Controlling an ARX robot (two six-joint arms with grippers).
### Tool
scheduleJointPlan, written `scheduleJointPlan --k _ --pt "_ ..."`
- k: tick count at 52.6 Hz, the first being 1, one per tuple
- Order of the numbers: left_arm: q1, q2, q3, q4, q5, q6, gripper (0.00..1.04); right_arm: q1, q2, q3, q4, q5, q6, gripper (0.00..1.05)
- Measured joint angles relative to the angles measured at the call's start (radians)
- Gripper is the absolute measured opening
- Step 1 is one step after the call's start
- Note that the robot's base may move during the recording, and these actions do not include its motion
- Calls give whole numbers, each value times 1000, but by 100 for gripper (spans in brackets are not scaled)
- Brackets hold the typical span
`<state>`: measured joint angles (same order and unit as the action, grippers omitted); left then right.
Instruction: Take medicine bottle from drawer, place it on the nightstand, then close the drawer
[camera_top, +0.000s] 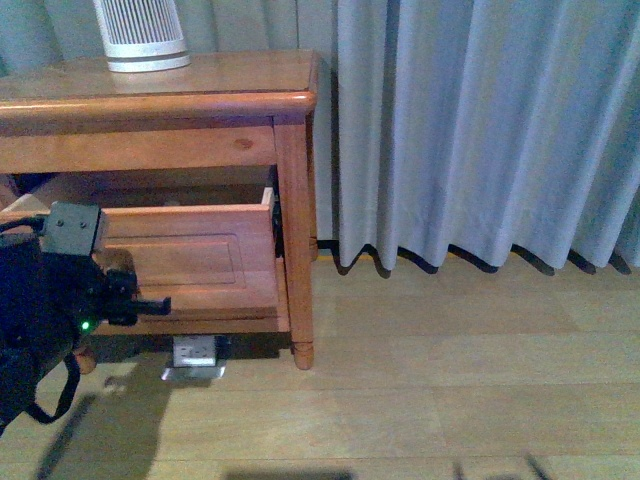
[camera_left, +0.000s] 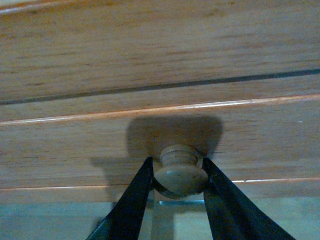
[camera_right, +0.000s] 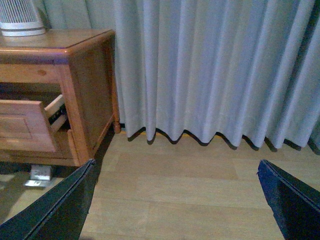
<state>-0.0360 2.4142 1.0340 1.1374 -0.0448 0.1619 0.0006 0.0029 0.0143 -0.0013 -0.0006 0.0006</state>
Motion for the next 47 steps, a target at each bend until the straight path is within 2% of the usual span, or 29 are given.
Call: scheduleJointPlan --k 13,32,47 --pt "-19 -127 -266 36 -58 29 25 0 0 0 0 0 0 98" --pt "-34 -231 -372 -48 -89 13 26 0 0 0 0 0 0 98" --pt "-32 -280 -434 -71 -68 39 71 0 0 0 0 0 0 98"
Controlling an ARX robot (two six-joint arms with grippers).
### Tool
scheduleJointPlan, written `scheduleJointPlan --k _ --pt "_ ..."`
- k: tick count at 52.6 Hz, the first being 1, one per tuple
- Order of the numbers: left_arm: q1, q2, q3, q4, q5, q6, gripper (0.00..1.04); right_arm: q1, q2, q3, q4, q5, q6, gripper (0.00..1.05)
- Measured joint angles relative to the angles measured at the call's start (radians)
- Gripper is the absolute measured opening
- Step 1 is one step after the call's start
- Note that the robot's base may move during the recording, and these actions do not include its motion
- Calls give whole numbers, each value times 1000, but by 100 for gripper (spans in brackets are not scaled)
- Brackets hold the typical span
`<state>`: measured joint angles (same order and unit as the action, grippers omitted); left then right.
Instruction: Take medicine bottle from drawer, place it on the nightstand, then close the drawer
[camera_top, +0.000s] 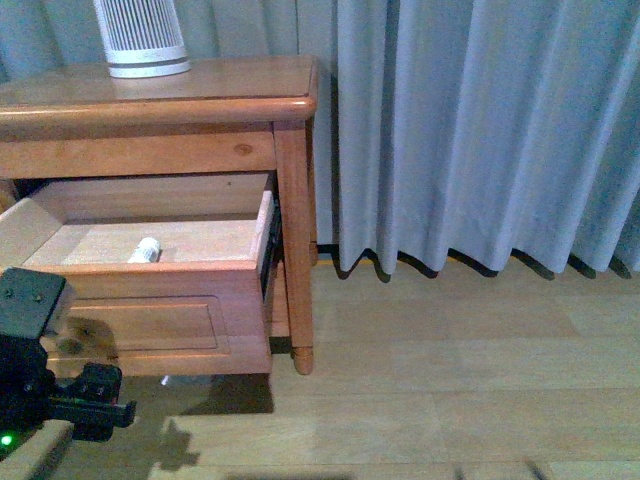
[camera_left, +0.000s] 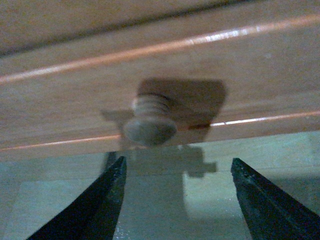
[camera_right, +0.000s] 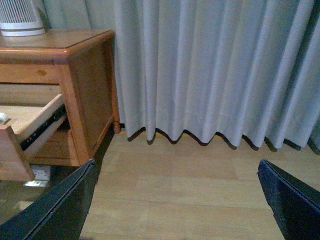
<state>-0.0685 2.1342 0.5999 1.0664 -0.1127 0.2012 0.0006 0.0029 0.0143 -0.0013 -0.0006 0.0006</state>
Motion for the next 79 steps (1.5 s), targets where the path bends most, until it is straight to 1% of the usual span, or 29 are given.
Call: scheduleJointPlan --k 2,6,9,13,20,24,28,29,36,42,48,51,53,57,59,61,64,65,66,67,69,71,72,74,77,79 --pt "5 -23 -8 8 0 8 76 0 0 0 0 0 0 98" --pt "20 -124 -37 9 -11 36 92 0 0 0 0 0 0 98" --pt "27 -200 -57 -18 -11 55 99 0 0 0 0 0 0 98" --pt "32 -309 -82 -56 -8 65 97 0 0 0 0 0 0 98" --pt "31 -585 -114 -221 -23 68 98 0 0 0 0 0 0 98" --pt "21 -764 -131 -339 -49 63 98 0 0 0 0 0 0 98" --pt "0 -969 -154 -490 -85 54 98 0 0 0 0 0 0 98" --pt "-4 -993 -158 -505 -90 55 98 0 0 0 0 0 0 98" --pt "-81 -1305 -230 -678 -175 77 98 0 0 0 0 0 0 98" --pt "-175 -1558 -291 -859 -287 84 98 0 0 0 0 0 0 98" --pt "-254 -1759 -360 -924 -386 116 98 0 0 0 0 0 0 98" --pt "-264 -1844 -379 -1003 -415 105 98 0 0 0 0 0 0 98" --pt "-265 -1890 -404 -1022 -431 98 98 0 0 0 0 0 0 98" --pt "-258 -1960 -449 -1079 -426 52 98 0 0 0 0 0 0 98" --pt "-253 -1976 -471 -1100 -413 27 98 0 0 0 0 0 0 98" --pt "-235 -1978 -484 -1133 -376 -6 98 0 0 0 0 0 0 98" --pt "-188 -1963 -505 -1118 -318 -32 98 0 0 0 0 0 0 98" --pt "-161 -1968 -513 -1104 -274 -49 96 0 0 0 0 0 0 98" --pt "-121 -1982 -522 -1091 -199 -71 93 0 0 0 0 0 0 98" --pt "-98 -1992 -527 -1086 -161 -77 91 0 0 0 0 0 0 98" --pt "-21 -2041 -545 -1081 -36 -113 85 0 0 0 0 0 0 98" --pt "29 -2074 -551 -1078 39 -140 77 0 0 0 0 0 0 98" --pt "37 -2079 -550 -1077 51 -148 76 0 0 0 0 0 0 98" --pt "53 -2095 -555 -1071 87 -161 69 0 0 0 0 0 0 98" --pt "59 -2121 -579 -1069 108 -174 58 0 0 0 0 0 0 98" --pt "60 -2124 -587 -1069 109 -179 53 0 0 0 0 1 0 98"
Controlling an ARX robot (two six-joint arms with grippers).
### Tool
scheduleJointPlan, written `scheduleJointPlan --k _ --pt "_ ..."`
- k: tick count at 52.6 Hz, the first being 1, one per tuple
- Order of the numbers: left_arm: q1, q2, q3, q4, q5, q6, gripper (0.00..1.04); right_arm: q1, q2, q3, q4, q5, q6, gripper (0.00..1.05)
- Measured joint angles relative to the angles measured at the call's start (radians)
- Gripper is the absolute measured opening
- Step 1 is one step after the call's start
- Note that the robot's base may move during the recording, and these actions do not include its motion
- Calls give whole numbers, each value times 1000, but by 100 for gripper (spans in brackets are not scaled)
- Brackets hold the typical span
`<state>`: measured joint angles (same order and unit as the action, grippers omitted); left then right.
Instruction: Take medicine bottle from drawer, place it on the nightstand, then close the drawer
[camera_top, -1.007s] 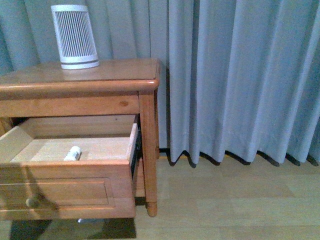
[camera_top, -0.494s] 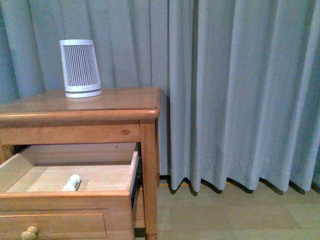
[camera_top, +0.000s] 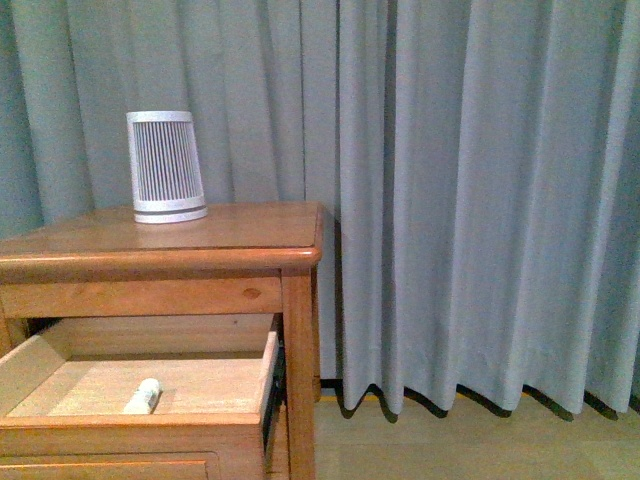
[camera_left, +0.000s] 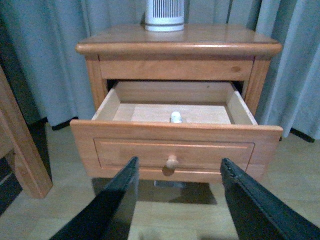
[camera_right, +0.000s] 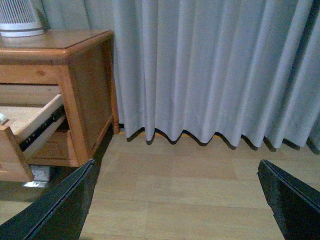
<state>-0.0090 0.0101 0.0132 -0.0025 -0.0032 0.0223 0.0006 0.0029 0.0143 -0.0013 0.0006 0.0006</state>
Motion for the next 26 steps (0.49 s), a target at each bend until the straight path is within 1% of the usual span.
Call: scheduleJointPlan --k 15,24,25,26 --pt "3 -5 -3 0 1 -14 3 0 0 0 0 -1 0 98" --pt "3 -5 -3 0 1 -17 3 0 0 0 0 -1 0 98" --pt "3 -5 -3 0 1 -17 3 0 0 0 0 -1 0 98" --pt "3 -5 -3 0 0 -19 6 0 0 0 0 -1 0 98"
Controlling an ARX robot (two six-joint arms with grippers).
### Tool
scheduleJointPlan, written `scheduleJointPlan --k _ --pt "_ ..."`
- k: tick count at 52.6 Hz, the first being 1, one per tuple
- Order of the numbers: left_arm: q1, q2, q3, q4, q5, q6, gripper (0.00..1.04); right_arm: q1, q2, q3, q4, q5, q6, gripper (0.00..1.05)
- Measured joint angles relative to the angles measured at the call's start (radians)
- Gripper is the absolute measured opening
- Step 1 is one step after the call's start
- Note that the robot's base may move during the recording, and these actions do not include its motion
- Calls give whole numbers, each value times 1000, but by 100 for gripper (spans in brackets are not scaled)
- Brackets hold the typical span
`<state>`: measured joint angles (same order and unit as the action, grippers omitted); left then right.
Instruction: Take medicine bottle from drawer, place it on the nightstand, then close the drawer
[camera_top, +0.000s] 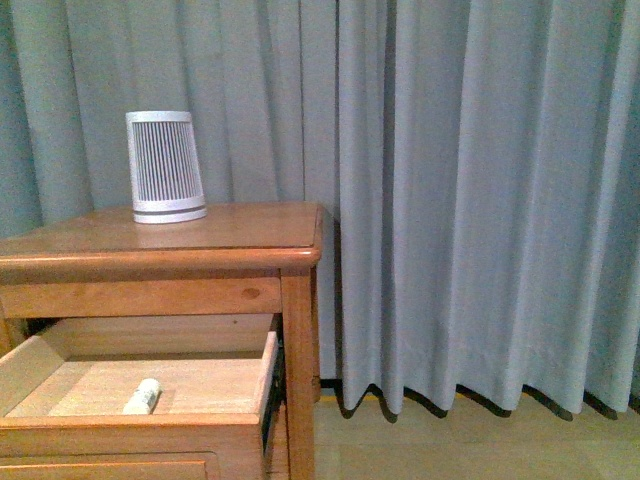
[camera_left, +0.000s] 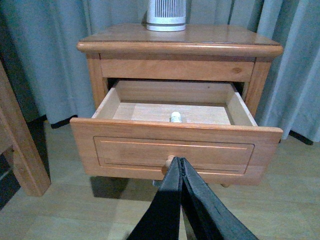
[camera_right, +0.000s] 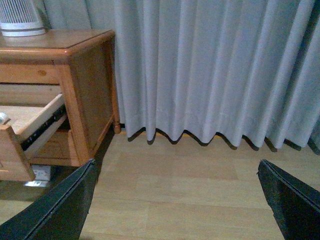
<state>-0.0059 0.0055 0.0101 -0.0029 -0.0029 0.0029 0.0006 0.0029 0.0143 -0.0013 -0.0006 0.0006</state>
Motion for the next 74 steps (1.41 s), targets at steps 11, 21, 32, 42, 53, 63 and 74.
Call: scheduleJointPlan --k 11,21,32,42,53,63,74 --pt "0 0 0 0 5 0 42 0 0 0 0 4 0 98" --pt "0 -1 0 0 4 0 75 0 0 0 0 4 0 98" --pt "1 -3 0 0 3 0 97 0 0 0 0 3 0 98" --pt "1 -3 0 0 4 0 98 0 1 0 -1 1 0 98" --pt "1 -4 0 0 -2 -1 98 0 0 0 0 -4 0 98" --pt "1 -5 0 0 0 -1 98 124 314 123 28 301 27 98" --pt "1 -5 0 0 0 -1 98 133 983 521 198 267 79 98"
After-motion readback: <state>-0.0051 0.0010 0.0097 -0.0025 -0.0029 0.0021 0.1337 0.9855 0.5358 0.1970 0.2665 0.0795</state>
